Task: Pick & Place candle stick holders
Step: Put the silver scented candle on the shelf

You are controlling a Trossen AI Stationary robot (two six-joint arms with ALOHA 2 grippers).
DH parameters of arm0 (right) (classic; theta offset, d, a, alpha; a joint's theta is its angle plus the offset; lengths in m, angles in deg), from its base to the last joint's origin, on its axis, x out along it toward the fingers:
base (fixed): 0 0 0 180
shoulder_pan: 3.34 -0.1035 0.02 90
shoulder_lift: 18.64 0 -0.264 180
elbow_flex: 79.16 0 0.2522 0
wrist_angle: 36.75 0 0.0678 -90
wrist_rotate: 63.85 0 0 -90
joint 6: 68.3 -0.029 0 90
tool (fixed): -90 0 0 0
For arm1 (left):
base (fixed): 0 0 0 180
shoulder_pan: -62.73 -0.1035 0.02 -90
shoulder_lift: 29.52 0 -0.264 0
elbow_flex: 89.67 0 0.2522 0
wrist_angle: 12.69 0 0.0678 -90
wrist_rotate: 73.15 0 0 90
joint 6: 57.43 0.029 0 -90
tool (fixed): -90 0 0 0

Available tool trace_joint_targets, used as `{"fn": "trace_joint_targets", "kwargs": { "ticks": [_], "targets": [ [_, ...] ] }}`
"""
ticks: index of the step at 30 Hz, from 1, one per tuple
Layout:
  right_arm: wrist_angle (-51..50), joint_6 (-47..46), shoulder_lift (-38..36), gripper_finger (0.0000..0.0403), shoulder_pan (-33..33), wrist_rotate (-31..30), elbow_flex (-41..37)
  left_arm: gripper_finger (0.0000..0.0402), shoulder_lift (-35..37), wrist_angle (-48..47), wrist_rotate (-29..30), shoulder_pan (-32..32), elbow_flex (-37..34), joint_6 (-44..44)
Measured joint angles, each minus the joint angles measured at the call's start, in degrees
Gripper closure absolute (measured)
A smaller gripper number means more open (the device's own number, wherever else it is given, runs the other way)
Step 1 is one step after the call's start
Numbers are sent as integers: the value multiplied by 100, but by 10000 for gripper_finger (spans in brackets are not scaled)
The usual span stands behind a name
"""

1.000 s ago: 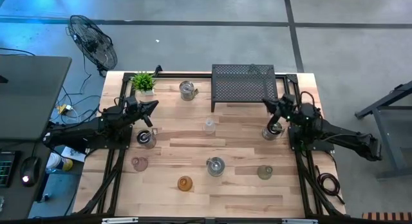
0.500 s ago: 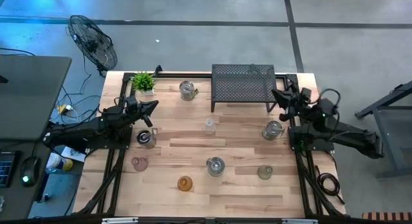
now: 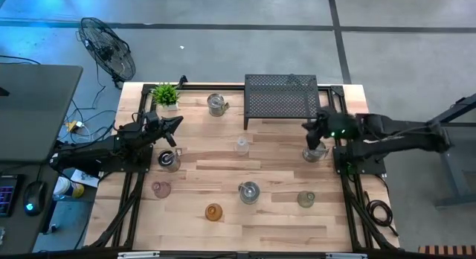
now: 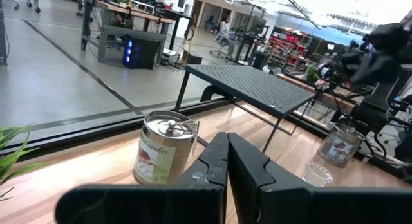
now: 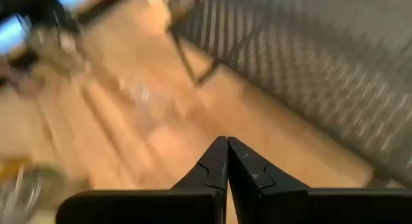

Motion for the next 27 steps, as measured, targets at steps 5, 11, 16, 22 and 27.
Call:
{"fn": "trace_joint_targets", "kwargs": {
  "ticks": [5,11,16,22,27],
  "targets": [
    [-1187,-1325,646,403,-952,-131,401,401,0,33,13,0,-7,-2],
    [-1982,-2638,1405,403,-1682,2,746,401,-2,84,-254,-1,-7,-48],
    [-2206,-3185,1988,387,-1727,426,777,401,-3,10,-316,-1,-7,-46],
    [-2523,-3273,2535,313,-1505,679,770,401,-26,-60,-571,-1,2,28],
    [-2750,-3007,2815,284,-1117,559,770,401,-26,-56,-611,-1,2,280]
  ]
}}
